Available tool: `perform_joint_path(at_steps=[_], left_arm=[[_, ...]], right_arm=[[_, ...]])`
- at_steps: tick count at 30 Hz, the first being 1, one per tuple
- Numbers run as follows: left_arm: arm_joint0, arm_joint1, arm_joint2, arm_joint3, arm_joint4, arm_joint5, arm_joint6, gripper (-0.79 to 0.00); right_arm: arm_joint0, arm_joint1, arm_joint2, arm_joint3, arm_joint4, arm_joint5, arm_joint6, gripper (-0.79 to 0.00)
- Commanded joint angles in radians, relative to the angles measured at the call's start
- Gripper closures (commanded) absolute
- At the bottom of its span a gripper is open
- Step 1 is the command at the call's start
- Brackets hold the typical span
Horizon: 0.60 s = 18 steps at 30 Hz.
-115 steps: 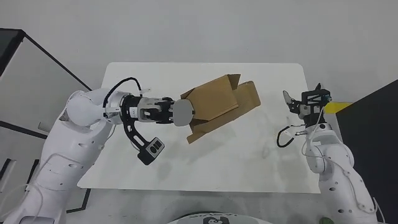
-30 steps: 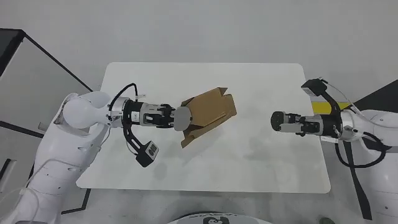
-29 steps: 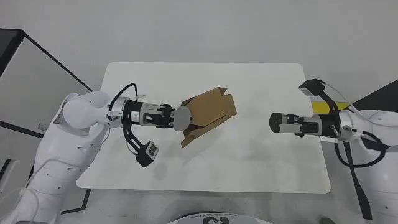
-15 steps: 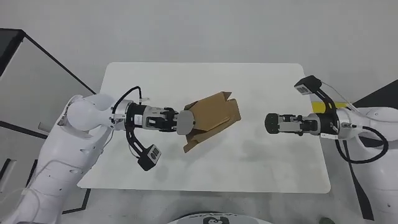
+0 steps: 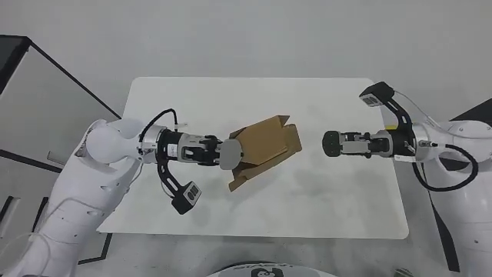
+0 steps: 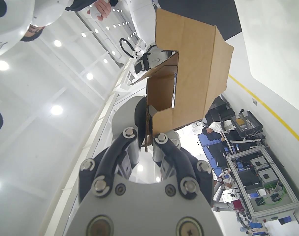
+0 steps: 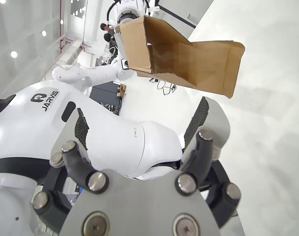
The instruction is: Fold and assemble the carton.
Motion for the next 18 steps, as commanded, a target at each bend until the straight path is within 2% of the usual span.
perform_joint_path(at_steps=[1, 16, 18], left_arm=[[-0.002, 0.0, 0.008, -0.001, -0.006, 0.003, 0.013, 0.0], [-0.024, -0.003, 0.041, 0.024, -0.08, 0.011, 0.025, 0.0], [-0.024, -0.004, 0.045, 0.025, -0.082, 0.011, 0.024, 0.0]], right_arm=[[0.008, 0.0, -0.009, -0.002, 0.01, -0.009, -0.008, -0.785], [0.124, -0.014, -0.144, 0.052, 0.104, -0.069, -0.03, -0.785], [0.136, -0.016, -0.162, 0.059, 0.112, -0.076, -0.028, -0.767]])
